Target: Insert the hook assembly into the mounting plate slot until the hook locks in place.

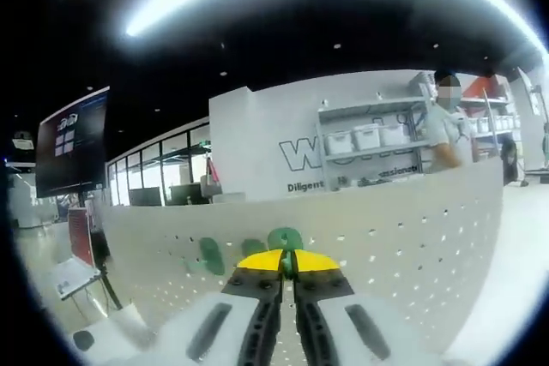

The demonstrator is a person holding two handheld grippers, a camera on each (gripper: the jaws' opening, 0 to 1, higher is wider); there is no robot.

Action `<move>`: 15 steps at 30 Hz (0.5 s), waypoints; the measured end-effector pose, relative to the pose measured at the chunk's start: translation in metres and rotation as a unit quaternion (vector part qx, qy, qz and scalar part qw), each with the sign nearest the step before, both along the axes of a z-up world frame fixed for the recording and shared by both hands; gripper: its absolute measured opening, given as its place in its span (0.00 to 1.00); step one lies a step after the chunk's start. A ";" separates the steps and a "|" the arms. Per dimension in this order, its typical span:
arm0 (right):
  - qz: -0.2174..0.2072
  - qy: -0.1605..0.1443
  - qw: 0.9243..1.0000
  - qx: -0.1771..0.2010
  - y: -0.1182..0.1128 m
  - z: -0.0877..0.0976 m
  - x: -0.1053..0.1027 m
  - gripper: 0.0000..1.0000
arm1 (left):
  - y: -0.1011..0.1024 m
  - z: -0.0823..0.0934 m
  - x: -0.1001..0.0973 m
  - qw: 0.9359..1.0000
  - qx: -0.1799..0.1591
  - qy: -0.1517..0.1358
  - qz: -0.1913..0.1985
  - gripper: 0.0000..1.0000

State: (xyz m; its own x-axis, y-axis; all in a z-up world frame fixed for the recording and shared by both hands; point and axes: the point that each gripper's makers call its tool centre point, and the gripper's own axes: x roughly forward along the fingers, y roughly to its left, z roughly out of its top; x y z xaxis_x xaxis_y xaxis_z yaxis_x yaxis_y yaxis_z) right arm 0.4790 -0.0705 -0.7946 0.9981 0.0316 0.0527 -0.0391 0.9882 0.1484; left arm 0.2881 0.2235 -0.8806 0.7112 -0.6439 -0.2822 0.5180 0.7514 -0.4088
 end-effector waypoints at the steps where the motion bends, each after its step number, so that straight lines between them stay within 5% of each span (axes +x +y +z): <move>1: -0.007 -0.001 1.000 0.002 -0.003 -0.001 0.001 0.01 | 0.000 -0.001 0.000 1.000 0.001 0.002 -0.001 0.95; 15: -0.033 -0.006 0.999 0.004 -0.011 -0.005 0.010 0.01 | -0.001 -0.010 0.001 1.000 0.003 0.013 0.001 0.94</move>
State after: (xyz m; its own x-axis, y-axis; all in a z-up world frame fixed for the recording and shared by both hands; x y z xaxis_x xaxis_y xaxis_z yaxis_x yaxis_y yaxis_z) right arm 0.4887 -0.0812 -0.7999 0.9973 -0.0343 0.0649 0.0238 0.9874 0.1567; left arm 0.2893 0.2227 -0.8904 0.7048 -0.6402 -0.3055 0.5052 0.7554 -0.4174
